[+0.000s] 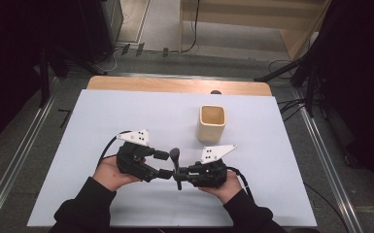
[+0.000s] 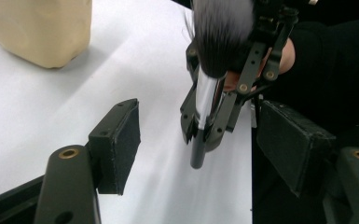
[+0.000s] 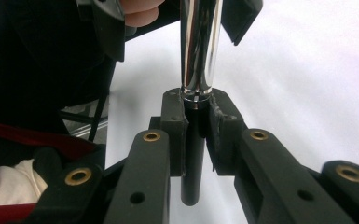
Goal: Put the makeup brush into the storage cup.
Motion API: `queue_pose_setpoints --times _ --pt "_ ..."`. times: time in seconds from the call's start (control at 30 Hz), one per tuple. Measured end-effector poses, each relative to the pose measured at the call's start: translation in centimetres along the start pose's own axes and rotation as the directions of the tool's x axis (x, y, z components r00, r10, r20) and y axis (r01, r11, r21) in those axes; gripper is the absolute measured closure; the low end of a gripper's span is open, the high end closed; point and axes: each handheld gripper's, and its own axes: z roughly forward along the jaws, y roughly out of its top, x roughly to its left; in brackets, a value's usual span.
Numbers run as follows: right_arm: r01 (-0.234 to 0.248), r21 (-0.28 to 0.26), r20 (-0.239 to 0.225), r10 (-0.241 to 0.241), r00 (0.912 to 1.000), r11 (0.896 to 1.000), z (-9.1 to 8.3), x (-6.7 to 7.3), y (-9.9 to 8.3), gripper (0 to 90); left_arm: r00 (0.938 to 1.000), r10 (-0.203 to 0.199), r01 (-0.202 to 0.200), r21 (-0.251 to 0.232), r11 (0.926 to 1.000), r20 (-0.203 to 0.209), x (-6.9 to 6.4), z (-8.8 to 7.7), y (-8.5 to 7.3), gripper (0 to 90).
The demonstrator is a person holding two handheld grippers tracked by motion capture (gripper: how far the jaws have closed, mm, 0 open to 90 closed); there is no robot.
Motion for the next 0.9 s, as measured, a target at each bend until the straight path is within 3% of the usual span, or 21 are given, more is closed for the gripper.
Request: queue_pose_setpoints --times 0.57,0.73,0.9 --pt "0.006 -0.019 0.063 -0.005 0.9980 1.000 -1.1 -0.5 0.0 79.3 0.9939 0.027 -0.024 0.030 0.9993 -0.107 0.1 -0.7 -1.2 27.7" --pt "0.000 -0.029 0.069 0.002 0.9976 1.000 -1.4 -0.6 0.1 79.3 0.9881 0.013 -0.008 0.032 0.9995 -0.153 0.3 -0.8 -1.6 27.1" --pt "0.004 -0.028 0.082 -0.002 0.9967 1.000 -1.6 -0.7 0.1 79.4 0.9783 0.038 -0.029 0.046 0.9985 -0.204 0.3 -0.9 -2.1 27.0"
